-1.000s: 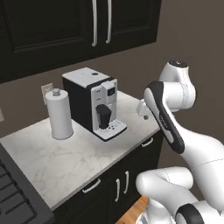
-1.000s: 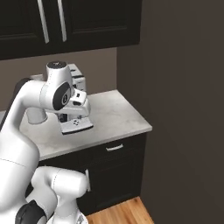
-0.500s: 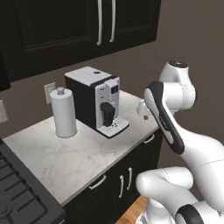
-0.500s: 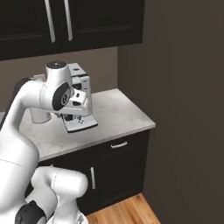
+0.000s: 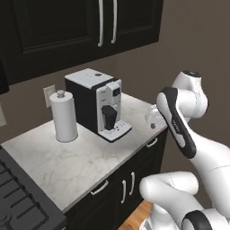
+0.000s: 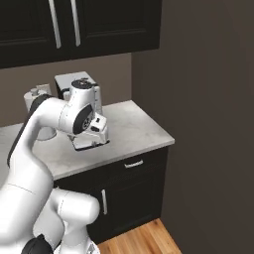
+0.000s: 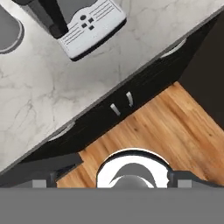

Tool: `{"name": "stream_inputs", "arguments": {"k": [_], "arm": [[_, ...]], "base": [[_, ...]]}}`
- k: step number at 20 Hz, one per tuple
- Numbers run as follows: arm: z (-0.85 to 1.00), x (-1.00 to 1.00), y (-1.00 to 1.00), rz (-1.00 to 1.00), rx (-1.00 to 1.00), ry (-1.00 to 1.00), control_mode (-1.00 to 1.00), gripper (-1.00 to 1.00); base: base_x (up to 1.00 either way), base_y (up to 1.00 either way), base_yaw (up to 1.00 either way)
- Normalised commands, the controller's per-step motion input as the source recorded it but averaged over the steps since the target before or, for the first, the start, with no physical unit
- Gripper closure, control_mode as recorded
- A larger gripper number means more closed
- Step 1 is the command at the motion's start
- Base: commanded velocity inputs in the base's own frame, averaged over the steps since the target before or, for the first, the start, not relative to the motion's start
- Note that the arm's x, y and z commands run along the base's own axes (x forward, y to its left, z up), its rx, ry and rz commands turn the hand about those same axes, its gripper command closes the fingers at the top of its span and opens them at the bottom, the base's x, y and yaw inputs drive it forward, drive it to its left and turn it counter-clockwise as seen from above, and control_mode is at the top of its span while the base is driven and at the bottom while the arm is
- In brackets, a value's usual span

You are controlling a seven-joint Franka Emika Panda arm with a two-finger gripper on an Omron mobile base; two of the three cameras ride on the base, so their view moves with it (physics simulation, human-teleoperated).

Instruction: Take a straw from the drawer in front and place it inside the glass cup on the dining counter.

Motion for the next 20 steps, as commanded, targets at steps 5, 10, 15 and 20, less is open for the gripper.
{"name": "stream_inputs", "arguments": {"k": [5, 10, 15, 20], "arm": [[-0.72, -0.25, -0.97, -0.18, 0.39, 0.02, -1.00, -1.00], [-0.77, -0.02, -1.00, -0.18, 0.42, 0.07, -1.00, -1.00], [-0.87, 0.29, -0.87, -0.16, 0.39, 0.11, -1.00, -1.00], [-0.86, 0.47, -0.62, -0.03, 0.27, 0.00, -1.00, -1.00]], "base": [[0.00, 0.00, 0.00], [0.00, 0.00, 0.00], [0.00, 0.00, 0.00], [0.00, 0.00, 0.00]]}}
